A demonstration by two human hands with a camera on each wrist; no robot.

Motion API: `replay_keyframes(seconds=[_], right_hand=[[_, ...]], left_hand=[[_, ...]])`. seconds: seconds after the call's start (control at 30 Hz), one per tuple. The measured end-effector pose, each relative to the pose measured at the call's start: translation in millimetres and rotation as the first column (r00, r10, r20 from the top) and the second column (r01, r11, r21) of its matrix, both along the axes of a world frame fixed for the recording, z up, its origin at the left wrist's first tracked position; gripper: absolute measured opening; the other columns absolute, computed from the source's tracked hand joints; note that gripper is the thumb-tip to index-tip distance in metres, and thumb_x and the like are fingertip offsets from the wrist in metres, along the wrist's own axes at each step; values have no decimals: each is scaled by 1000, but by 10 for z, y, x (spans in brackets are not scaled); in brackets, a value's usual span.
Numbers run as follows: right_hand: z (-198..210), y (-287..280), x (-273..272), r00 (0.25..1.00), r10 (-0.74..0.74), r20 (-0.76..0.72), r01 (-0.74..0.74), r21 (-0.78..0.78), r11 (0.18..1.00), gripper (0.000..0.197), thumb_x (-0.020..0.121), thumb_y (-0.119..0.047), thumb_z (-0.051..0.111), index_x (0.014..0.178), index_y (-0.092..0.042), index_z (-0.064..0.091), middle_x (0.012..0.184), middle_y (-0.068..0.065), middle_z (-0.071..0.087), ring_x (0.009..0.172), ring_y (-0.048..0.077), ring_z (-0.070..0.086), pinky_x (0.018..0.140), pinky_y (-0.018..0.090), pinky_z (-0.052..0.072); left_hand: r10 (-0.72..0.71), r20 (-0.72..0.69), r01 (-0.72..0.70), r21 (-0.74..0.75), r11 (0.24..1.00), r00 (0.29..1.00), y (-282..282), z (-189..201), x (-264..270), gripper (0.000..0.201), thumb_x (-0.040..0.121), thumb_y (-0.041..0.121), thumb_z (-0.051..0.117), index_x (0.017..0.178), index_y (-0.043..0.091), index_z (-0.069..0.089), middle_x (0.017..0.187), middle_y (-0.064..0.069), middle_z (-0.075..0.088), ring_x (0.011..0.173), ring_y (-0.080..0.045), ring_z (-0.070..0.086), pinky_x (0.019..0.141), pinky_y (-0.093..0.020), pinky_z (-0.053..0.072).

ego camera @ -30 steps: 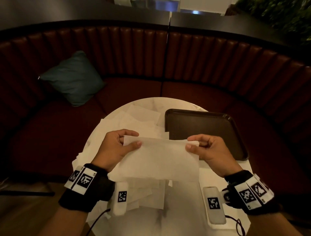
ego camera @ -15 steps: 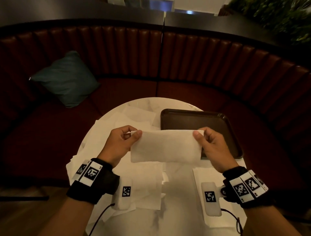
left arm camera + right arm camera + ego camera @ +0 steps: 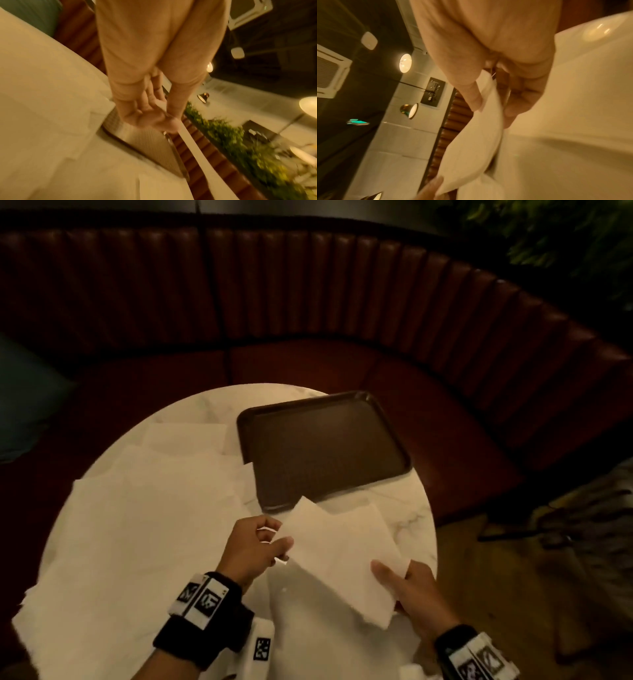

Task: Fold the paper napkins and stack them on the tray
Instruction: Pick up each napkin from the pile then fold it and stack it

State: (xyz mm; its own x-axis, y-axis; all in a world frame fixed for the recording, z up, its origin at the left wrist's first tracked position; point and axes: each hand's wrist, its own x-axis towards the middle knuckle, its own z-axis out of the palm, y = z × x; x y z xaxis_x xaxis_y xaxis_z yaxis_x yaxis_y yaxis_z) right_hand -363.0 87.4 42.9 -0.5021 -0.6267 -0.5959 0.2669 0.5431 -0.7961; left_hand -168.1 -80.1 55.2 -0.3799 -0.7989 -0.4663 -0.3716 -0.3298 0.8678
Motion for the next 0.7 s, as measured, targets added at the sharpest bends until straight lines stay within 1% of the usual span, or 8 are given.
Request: replay_keyframes(seconds=[0.07, 0.17, 0.27, 0.37, 0.5, 0.53, 0.6, 0.7], right_hand=[[-171, 275, -104, 992, 90, -85, -79, 126, 989, 20, 83, -26, 70, 86, -7, 70, 69, 2, 69, 61, 14, 62, 53, 25, 47], [-392, 529, -201, 983, 126, -132, -100, 189, 977, 25, 83, -23, 70, 71, -2, 66, 51, 2, 57, 43, 9, 51, 49, 21, 41], [-573, 603, -266, 989, 42, -143, -14, 195, 981, 27, 84, -22, 69, 71, 2, 65, 53, 7, 58, 43, 10, 51, 53, 26, 41], [-699, 568, -352, 985, 18, -170, 22, 233, 972, 24, 86, -21, 66, 76, 1, 67, 52, 4, 58, 42, 7, 50, 50, 21, 42], [-821, 485, -413, 973, 39, -227, 27, 281, 959, 29, 85, -21, 67, 60, -10, 58, 44, -1, 53, 36, 5, 47, 43, 17, 39], [-846, 459, -414, 968, 38, -249, 38, 296, 955, 31, 85, -21, 67, 57, -12, 55, 46, -1, 53, 38, 6, 47, 42, 17, 39], [-905, 420, -398, 954, 56, -296, 44, 322, 946, 35, 84, -23, 68, 54, -15, 50, 51, 0, 53, 45, 11, 48, 46, 21, 39], [-950, 387, -331, 943, 98, -318, 19, 344, 939, 34, 84, -26, 67, 56, -15, 51, 56, 3, 56, 54, 18, 52, 57, 27, 45]], left_hand=[[5, 59, 0, -80, 997, 998, -6, -175, -347, 19, 72, 2, 75, 83, 5, 61, 67, -12, 62, 43, -13, 57, 42, -20, 43], [-9, 152, 36, -173, 984, 988, 30, -375, -821, 16, 71, 8, 76, 73, 15, 61, 63, -5, 62, 48, -16, 59, 49, -20, 49], [-20, 217, 63, -193, 979, 976, 72, -565, -1146, 15, 71, 12, 75, 67, 18, 62, 56, -3, 66, 54, -16, 64, 56, -21, 47], [-6, 247, 49, -167, 985, 969, 82, -723, -1335, 15, 73, 12, 75, 73, 16, 61, 54, -2, 64, 54, -14, 63, 58, -19, 49], [-27, 283, 73, -156, 985, 959, 50, -856, -1457, 15, 75, 9, 73, 78, 14, 60, 56, -2, 59, 47, -2, 59, 49, -4, 42], [-33, 302, 81, -149, 986, 953, 40, -890, -1465, 15, 75, 9, 73, 79, 14, 60, 58, -3, 58, 47, -2, 59, 57, -7, 48], [-50, 358, 105, -134, 985, 932, 40, -942, -1458, 15, 74, 10, 73, 82, 13, 60, 61, -2, 58, 60, -13, 63, 76, -24, 53], [-60, 366, 116, -134, 984, 929, 72, -965, -1385, 21, 72, 12, 74, 86, 15, 59, 63, 0, 58, 74, -22, 61, 77, -26, 47]])
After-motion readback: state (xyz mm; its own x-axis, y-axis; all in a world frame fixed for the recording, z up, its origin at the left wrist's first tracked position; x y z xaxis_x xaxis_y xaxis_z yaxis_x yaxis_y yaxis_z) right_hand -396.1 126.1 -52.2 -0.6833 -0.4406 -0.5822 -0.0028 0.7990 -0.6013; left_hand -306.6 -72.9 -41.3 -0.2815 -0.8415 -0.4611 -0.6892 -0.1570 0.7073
